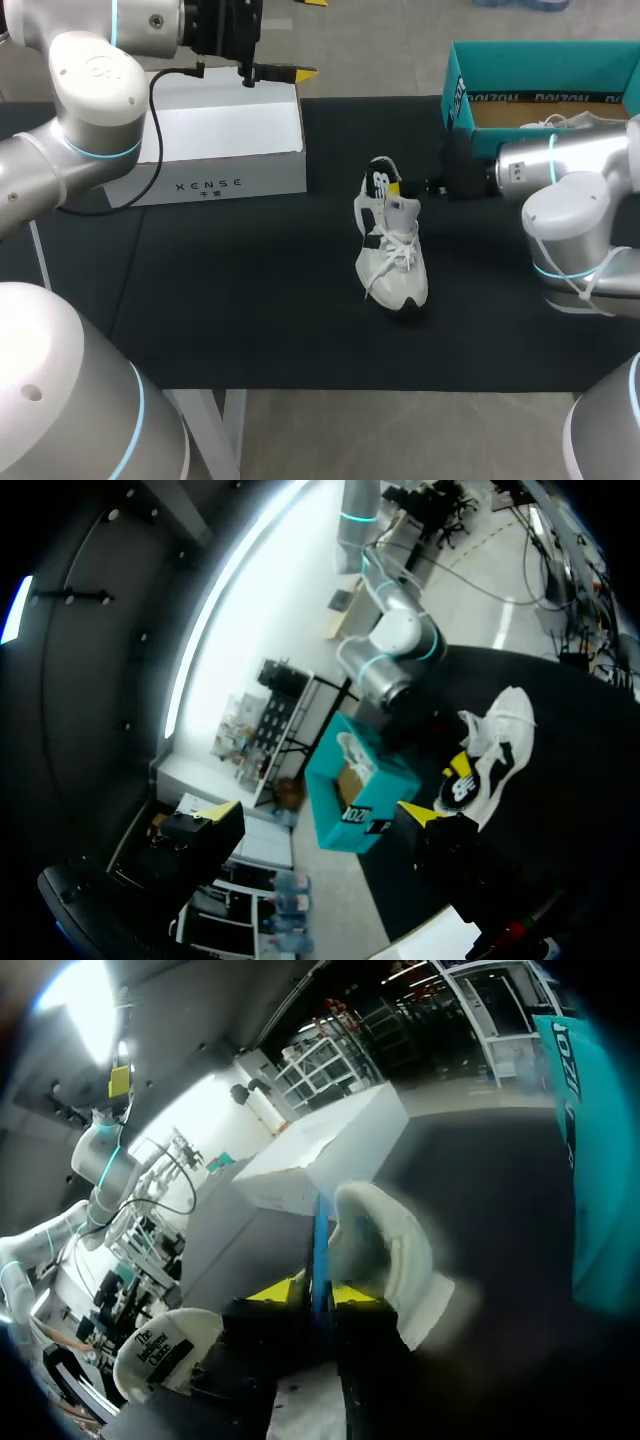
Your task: Take the shoe out of the shoebox, open the shoe tongue, remove and reinsert the insole, then place the shoe into the shoebox
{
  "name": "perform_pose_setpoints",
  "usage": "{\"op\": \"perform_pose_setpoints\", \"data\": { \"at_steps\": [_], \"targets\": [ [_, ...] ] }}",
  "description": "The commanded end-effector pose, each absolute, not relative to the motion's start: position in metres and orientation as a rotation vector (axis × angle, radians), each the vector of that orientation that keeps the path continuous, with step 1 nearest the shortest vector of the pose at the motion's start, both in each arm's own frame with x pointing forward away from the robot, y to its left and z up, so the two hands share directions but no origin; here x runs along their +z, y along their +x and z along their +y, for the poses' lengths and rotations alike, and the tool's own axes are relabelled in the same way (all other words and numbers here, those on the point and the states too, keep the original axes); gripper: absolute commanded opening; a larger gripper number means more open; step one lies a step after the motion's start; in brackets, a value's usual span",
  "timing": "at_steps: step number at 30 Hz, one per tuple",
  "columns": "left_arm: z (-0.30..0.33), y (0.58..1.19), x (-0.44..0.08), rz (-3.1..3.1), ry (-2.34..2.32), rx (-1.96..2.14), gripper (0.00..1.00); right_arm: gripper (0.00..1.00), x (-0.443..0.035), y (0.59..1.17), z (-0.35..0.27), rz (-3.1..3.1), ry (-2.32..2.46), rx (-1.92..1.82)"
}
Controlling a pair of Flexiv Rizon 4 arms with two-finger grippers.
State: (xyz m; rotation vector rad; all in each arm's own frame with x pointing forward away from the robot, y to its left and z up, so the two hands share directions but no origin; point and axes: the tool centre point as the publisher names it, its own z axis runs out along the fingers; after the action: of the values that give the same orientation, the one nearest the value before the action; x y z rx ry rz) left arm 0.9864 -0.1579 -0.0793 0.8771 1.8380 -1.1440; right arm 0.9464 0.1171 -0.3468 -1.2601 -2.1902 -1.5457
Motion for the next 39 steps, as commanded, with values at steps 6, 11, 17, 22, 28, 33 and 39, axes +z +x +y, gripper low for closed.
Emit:
{"op": "perform_pose_setpoints", "data": {
  "at_steps": [6,11,17,22,28,33,39],
  "targets": [
    [-0.159,0.987,-0.079,1.840,0.880,-1.142,1.00,0.00,-0.325,0.975,0.118,-2.196,-1.297,-1.623],
    [-0.159,0.987,-0.079,1.840,0.880,-1.142,1.00,0.00,-0.332,0.961,0.117,-2.194,-1.303,-1.592],
    [-0.159,0.987,-0.079,1.840,0.880,-1.142,1.00,0.00,-0.347,0.939,0.113,-2.189,-1.316,-1.524],
    [-0.159,0.987,-0.079,1.840,0.880,-1.142,1.00,0.00,-0.349,0.927,0.115,-2.207,-1.297,-1.489],
    [-0.159,0.987,-0.079,1.840,0.880,-1.142,1.00,0.25,-0.337,0.944,0.118,-2.269,-1.277,-1.498],
    [-0.159,0.987,-0.079,1.840,0.880,-1.142,1.00,1.00,-0.322,0.957,0.117,-2.300,-1.272,-1.525],
    [-0.159,0.987,-0.079,1.840,0.880,-1.142,1.00,1.00,-0.309,0.957,0.118,-2.299,-1.247,-1.507]
  ]
}}
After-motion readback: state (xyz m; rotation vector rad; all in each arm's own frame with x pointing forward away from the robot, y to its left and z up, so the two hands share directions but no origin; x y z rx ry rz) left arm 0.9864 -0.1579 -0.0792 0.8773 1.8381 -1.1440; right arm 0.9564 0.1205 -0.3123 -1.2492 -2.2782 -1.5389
